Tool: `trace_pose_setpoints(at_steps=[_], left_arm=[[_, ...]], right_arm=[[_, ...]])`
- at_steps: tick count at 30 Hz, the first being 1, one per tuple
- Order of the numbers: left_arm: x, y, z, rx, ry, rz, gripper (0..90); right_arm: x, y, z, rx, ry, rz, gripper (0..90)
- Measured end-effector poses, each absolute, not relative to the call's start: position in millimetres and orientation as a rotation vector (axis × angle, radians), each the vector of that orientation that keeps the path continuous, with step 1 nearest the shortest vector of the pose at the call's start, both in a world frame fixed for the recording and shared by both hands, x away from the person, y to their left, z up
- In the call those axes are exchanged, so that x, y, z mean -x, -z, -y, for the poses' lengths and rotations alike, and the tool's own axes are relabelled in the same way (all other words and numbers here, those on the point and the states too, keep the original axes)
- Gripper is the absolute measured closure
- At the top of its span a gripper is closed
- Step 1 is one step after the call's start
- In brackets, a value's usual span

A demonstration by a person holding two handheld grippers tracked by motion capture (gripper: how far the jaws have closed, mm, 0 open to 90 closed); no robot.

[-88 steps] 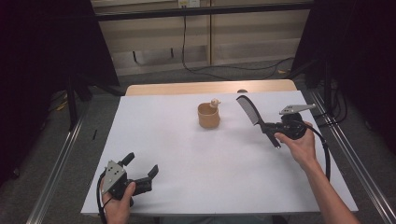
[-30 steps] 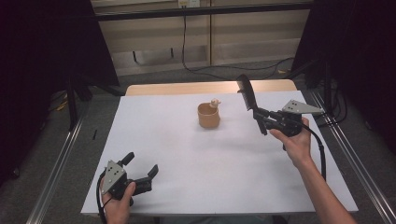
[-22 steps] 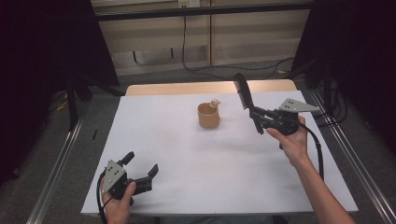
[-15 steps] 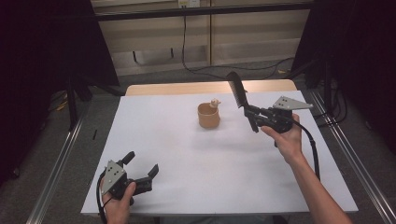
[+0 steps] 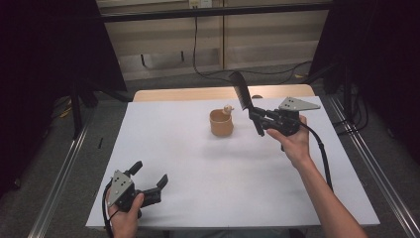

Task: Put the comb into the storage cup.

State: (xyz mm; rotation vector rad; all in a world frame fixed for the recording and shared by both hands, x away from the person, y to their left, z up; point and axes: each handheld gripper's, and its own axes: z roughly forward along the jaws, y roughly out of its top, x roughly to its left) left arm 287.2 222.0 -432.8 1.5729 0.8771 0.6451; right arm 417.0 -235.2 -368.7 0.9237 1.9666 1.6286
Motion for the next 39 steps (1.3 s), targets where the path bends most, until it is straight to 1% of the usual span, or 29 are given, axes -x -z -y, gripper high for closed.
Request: trace_pose_setpoints(at_steps=[14, 39], left_arm=[[-287, 433, -223, -1.580, -0.649, -0.872, 1.9], [-287, 433, -223, -1.578, -0.644, -0.873, 2.0]], right_arm=[[-434, 365, 212, -0.886, -1.661, -1.987, 72.8], [-459, 356, 194, -0.872, -1.670, -1.982, 72.8]])
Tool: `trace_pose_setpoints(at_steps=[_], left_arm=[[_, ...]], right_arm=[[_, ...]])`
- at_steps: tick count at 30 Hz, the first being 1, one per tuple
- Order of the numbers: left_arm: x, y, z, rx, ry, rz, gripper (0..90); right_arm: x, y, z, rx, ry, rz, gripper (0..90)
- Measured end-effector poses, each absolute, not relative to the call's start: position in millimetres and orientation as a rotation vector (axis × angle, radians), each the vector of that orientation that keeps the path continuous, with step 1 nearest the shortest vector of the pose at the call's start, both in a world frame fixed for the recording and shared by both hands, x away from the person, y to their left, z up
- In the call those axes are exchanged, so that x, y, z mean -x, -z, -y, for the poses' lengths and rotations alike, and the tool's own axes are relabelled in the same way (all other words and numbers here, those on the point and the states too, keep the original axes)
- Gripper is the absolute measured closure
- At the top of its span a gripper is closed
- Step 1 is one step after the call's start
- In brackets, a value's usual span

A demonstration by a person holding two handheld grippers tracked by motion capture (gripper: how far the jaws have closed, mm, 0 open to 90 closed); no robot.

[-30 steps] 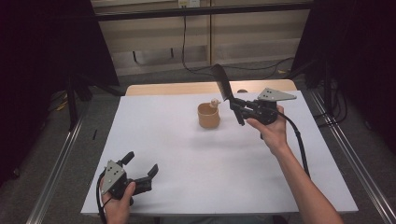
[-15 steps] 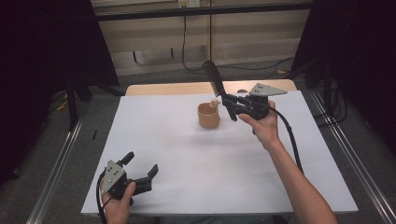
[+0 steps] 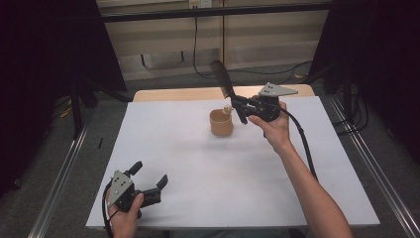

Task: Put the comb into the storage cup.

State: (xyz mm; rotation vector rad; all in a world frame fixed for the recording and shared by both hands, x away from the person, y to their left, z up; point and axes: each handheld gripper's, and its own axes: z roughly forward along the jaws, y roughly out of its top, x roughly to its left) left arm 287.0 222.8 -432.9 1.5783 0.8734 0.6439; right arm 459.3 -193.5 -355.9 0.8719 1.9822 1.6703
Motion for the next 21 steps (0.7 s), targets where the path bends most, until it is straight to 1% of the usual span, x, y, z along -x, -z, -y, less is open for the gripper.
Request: trace_pose_setpoints(at_steps=[21], left_arm=[[-287, 433, -223, -1.577, -0.642, -0.872, 2.0]], right_arm=[[-477, 349, 170, -0.854, -1.666, -1.986, 72.8]])
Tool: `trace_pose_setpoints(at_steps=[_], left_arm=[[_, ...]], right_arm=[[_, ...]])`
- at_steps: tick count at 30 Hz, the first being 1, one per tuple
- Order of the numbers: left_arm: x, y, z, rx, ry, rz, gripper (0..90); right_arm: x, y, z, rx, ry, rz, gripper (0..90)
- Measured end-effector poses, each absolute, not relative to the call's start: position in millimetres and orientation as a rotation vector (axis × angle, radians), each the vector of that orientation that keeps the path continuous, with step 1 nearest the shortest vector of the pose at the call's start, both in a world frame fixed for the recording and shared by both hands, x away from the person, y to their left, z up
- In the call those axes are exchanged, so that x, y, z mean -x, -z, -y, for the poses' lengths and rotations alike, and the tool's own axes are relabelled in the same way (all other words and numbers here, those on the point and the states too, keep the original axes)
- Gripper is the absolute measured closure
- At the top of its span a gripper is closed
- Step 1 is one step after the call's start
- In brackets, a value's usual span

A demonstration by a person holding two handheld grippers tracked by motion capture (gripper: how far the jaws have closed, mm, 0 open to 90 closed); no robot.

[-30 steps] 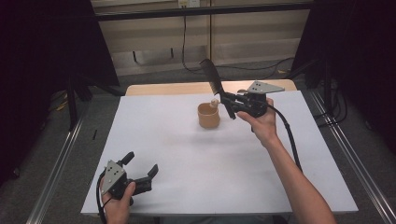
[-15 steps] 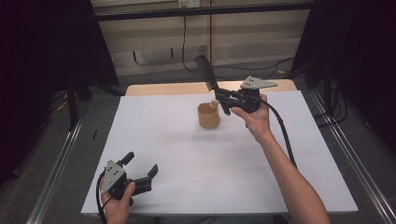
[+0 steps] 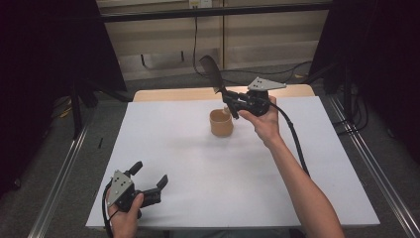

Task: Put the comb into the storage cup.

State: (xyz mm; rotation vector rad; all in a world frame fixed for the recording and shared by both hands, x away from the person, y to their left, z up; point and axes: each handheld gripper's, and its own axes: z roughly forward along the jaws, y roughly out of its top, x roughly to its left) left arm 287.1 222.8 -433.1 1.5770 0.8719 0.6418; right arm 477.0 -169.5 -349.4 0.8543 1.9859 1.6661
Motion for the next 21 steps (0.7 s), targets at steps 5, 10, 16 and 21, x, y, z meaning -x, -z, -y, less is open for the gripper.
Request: trace_pose_setpoints(at_steps=[5, 10, 16, 21], left_arm=[[-287, 433, -223, -1.581, -0.640, -0.872, 2.0], [-287, 433, -223, -1.585, -0.641, -0.871, 2.0], [-287, 433, -223, -1.580, -0.641, -0.872, 2.0], [-287, 433, -222, -1.587, -0.638, -0.862, 2.0]], right_arm=[[-481, 349, 166, -0.857, -1.671, -1.980, 72.8], [-490, 351, 161, -0.887, -1.670, -1.969, 72.8], [-494, 351, 155, -0.877, -1.661, -1.979, 72.8], [-500, 361, 151, -0.893, -1.627, -2.003, 72.8]])
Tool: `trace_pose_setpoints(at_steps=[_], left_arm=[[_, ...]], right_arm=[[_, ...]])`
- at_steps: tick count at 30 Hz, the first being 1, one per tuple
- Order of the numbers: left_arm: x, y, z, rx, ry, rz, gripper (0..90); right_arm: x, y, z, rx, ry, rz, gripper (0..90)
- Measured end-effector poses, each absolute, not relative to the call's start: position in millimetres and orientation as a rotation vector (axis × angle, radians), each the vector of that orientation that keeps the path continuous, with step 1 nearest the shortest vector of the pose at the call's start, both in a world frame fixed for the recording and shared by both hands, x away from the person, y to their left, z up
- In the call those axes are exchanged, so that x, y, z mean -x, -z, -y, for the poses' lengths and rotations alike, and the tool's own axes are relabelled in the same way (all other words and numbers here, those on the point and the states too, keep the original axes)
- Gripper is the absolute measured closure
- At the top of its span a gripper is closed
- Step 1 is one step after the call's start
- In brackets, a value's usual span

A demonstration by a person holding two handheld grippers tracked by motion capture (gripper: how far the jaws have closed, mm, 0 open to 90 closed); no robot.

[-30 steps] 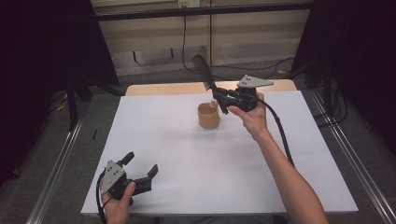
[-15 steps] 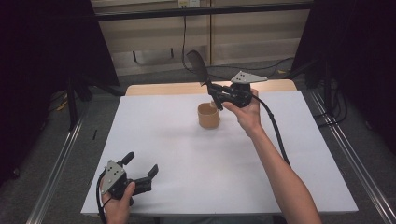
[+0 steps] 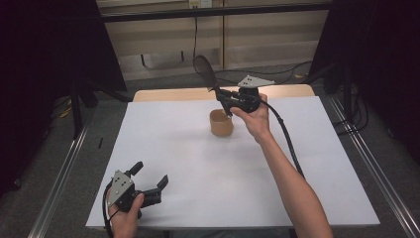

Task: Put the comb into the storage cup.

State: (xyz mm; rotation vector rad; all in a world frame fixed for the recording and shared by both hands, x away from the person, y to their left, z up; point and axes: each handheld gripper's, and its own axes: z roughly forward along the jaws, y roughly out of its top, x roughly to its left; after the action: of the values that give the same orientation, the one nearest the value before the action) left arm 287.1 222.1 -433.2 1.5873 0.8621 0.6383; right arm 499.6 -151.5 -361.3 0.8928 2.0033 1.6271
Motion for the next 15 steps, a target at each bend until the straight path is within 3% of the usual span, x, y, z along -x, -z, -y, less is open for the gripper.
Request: trace_pose_setpoints(at_steps=[15], left_arm=[[-288, 434, -222, -1.583, -0.638, -0.866, 1.9]], right_arm=[[-508, 372, 152, -0.928, -1.636, -1.981, 72.8]])
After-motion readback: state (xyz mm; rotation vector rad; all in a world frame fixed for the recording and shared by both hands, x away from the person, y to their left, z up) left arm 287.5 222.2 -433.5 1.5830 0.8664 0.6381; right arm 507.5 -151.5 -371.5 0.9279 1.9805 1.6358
